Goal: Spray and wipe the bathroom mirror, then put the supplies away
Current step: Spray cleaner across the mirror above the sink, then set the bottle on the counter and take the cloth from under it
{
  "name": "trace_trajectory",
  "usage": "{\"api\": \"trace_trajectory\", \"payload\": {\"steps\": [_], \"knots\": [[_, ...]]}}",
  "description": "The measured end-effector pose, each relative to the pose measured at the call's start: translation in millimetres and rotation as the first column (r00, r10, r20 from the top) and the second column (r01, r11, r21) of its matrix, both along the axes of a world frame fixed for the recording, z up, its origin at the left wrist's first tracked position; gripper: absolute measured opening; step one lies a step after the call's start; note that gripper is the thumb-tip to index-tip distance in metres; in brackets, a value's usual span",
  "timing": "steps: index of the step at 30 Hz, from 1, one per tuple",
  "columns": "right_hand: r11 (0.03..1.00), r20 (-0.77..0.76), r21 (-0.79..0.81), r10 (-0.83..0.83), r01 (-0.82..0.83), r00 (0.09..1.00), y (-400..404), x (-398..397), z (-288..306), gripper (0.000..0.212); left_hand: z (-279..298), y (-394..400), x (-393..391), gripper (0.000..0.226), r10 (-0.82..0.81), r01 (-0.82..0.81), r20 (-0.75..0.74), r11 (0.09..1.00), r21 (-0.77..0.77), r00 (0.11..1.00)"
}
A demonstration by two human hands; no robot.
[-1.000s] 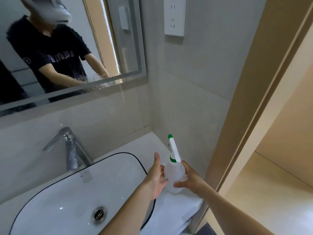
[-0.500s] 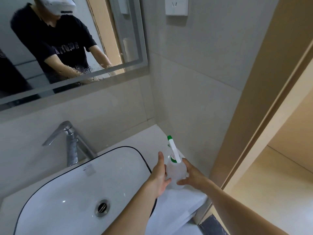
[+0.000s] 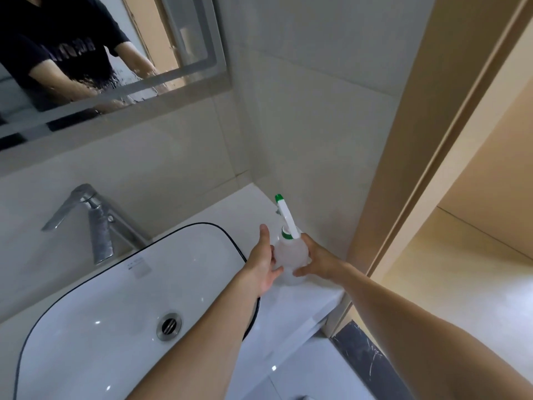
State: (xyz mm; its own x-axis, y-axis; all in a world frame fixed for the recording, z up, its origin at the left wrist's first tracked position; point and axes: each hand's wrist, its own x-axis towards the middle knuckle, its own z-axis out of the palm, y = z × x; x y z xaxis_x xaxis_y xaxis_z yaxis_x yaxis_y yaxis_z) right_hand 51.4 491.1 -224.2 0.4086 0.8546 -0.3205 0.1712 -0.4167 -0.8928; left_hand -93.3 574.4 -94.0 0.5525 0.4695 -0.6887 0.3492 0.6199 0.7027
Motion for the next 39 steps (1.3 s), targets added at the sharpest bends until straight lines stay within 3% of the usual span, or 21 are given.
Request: {"api": "trace_trajectory", "payload": {"steps": [9, 16, 22, 29, 33, 39], "knots": [[1.000, -0.004, -0.016, -0.015, 0.015, 1.000, -0.9, -4.9, 5.0, 0.106, -1.0, -4.6, -1.2, 0.074, -0.019, 0.019, 0.005, 1.000, 0.025, 1.000], [0.998, -0.091, 0.018, -0.059, 0.061, 0.994, -1.7, -7.1, 13.9, 0.089, -4.6, -2.7, -1.3, 0.073, -0.003, 0.003, 0.006, 0.999, 0.035, 1.000], [0.974, -0.072, 0.018, -0.224, 0.226, 0.972, -1.7, -1.8, 40.2, 0.078, 3.5, 1.0, -6.2, 0.075, -0.010, 0.010, -0.007, 0.996, 0.083, 1.000], [0.906, -0.100, 0.101, -0.403, 0.412, 0.910, 2.4, -4.3, 122.4, 0.054, 40.2, 29.7, -13.2, 0.067, 0.051, -0.052, 0.011, 0.971, 0.235, 0.999], [0.875, -0.021, 0.215, -0.441, 0.434, 0.897, 20.9, -7.9, 178.1, 0.038, 85.5, 50.5, -20.5, 0.047, 0.085, -0.111, 0.081, 0.905, 0.410, 0.993], [0.830, 0.223, 0.450, -0.463, 0.331, 0.858, 66.0, -38.6, 270.4, 0.026, 164.5, 98.0, -51.8, 0.037, 0.137, -0.174, 0.113, 0.622, 0.763, 0.984]]}}
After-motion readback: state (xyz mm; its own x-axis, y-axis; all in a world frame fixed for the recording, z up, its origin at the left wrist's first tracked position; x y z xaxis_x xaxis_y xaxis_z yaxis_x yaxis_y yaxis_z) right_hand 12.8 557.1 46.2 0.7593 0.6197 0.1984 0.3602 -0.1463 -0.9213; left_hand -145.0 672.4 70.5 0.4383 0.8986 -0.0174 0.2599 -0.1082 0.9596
